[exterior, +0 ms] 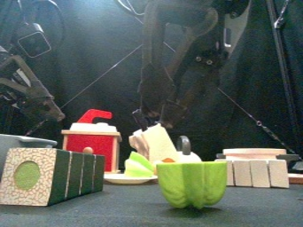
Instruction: Grab starfruit bottom
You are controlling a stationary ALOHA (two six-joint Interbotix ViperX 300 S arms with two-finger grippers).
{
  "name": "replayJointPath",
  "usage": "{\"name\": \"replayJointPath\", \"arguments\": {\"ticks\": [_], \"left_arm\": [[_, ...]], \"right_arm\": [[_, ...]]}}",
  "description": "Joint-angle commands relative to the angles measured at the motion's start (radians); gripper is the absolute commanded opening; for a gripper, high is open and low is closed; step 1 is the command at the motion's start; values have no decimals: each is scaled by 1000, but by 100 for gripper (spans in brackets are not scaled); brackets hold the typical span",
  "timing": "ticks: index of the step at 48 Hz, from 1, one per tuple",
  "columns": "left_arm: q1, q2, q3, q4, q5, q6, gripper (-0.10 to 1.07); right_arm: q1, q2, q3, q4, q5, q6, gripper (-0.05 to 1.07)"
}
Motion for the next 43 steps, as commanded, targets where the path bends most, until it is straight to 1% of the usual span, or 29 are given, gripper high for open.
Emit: {"name": "replayJointPath", "arguments": {"ticks": [1,32,40,43], "left_arm": [[0,0,-12,0,-5,0,88],[0,0,-11,0,-3,0,88],[2,0,-9,0,-3,0,88],[2,0,-9,0,-3,0,88]], "right_arm": [[0,-20,-9,8,-6,0,88],[-2,34,-5,14,-32,0,87],[-3,35,-2,14,-32,-2,84],[-5,35,-3,12,-32,-2,81]]}}
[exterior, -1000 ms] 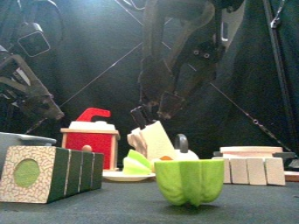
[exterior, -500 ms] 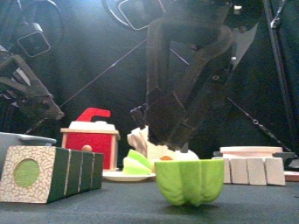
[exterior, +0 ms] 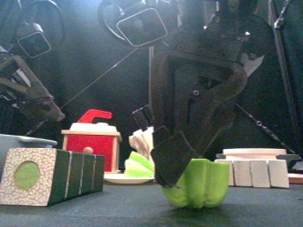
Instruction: Grab starfruit bottom
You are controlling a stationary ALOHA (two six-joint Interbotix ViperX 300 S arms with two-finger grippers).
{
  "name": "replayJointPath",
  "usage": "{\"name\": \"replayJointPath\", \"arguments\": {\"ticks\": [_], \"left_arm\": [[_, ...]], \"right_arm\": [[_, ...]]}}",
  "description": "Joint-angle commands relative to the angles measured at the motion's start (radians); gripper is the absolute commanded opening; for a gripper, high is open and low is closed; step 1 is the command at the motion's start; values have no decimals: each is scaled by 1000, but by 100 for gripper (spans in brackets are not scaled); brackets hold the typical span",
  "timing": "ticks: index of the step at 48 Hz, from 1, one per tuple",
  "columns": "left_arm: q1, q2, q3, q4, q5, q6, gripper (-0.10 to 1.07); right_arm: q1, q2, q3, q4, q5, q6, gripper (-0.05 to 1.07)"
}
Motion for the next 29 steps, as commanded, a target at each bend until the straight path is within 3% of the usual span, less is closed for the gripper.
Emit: {"name": "replayJointPath", "arguments": {"ticks": [1,9,29], "left_arm": [[2,0,-11,0,-3,2,88],[2,0,-11,0,-3,0,88],[2,0,-11,0,-5,0,88]], "right_arm": [[-5,-23,-9,-3,-3,-2,80],[-6,-23,-8,-5,0,-2,71],[-43,-91,-6,-80,44,-2,71]]}}
